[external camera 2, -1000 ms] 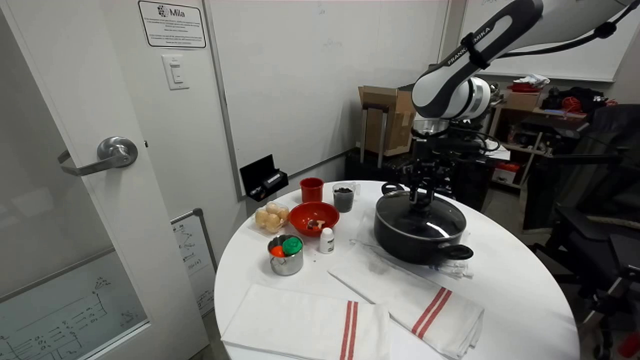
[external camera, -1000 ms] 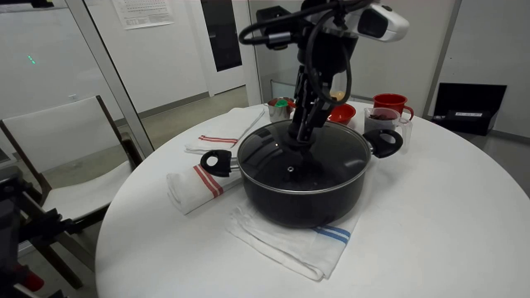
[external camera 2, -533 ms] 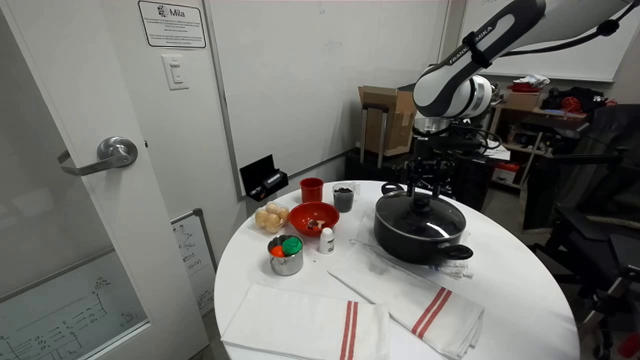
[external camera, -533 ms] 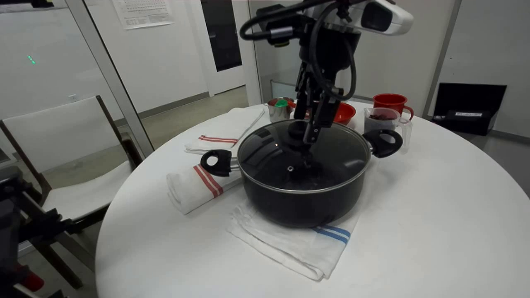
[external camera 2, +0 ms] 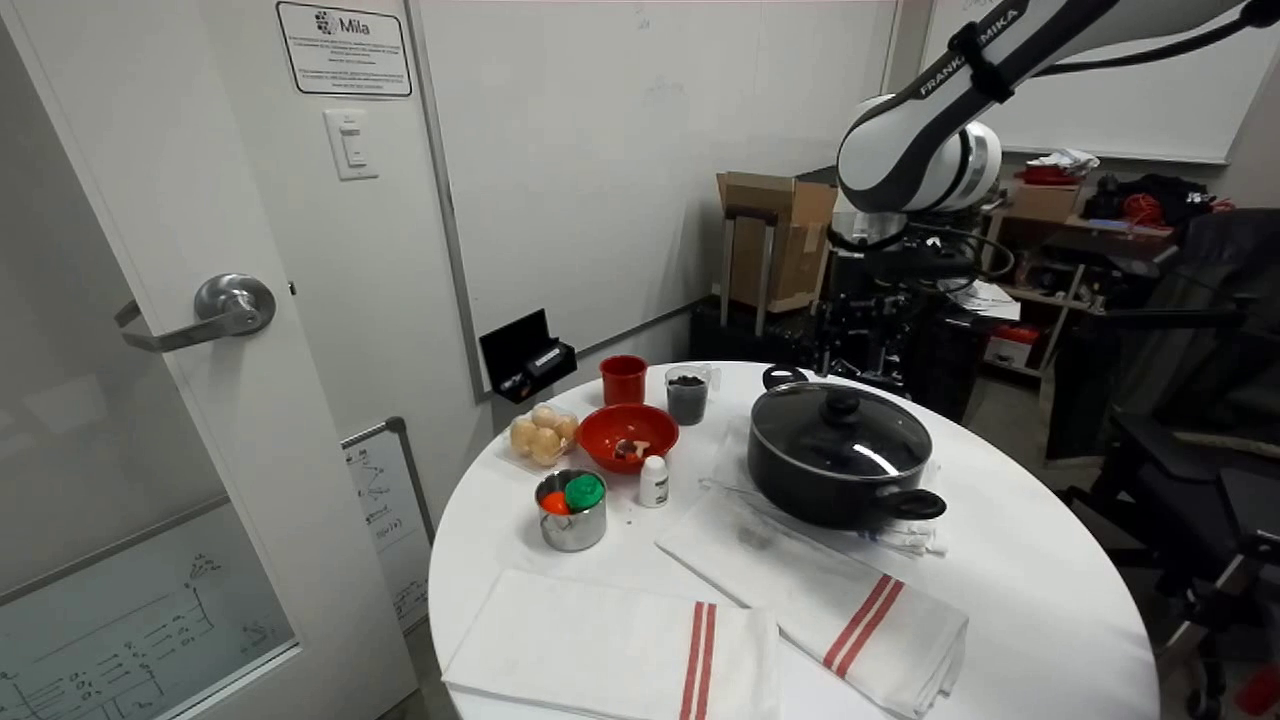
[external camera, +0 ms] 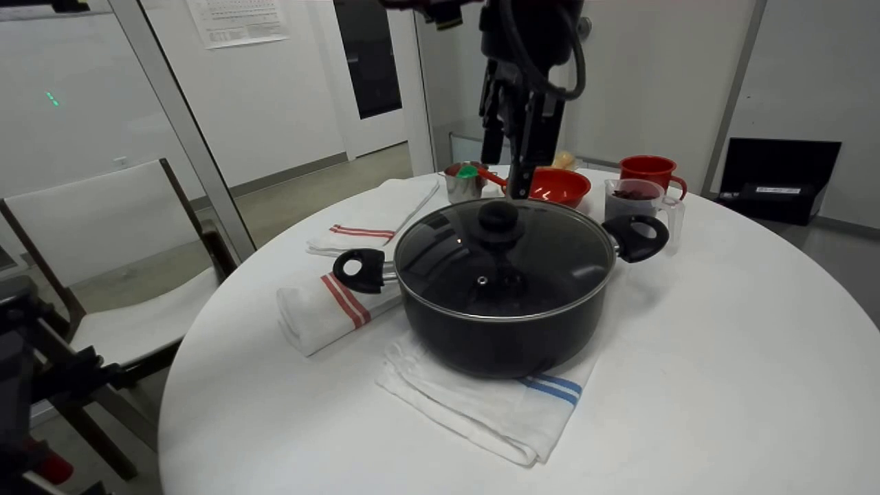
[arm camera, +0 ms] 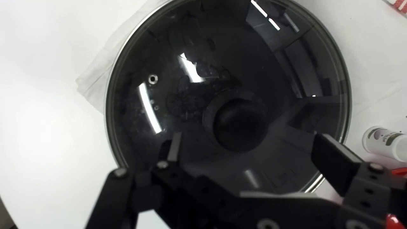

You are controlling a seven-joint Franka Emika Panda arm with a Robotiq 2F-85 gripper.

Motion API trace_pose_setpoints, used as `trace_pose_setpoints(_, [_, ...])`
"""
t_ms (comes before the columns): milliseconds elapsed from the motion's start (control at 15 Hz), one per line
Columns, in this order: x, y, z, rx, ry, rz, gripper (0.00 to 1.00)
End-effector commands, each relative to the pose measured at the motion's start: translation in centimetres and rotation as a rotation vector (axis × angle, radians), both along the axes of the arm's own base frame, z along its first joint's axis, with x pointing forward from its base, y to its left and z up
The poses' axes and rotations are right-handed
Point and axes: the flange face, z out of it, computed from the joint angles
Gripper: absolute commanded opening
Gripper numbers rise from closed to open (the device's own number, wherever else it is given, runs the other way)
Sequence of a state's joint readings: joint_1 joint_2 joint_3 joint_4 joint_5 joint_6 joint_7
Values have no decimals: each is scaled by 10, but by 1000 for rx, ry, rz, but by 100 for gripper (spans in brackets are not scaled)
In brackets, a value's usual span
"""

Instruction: Put the lid on the black pot

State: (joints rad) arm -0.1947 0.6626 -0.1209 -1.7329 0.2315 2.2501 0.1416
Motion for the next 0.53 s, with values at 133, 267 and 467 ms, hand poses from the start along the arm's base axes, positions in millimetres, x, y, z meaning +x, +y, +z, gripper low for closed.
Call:
trace_pose_setpoints(133, [-26,40,54,-64,-65,88,100])
trace_pose_setpoints(267, [-34,54,70,-78,-84,118,100])
trace_pose_setpoints(467, [-47,77,90,-84,-112,157,100])
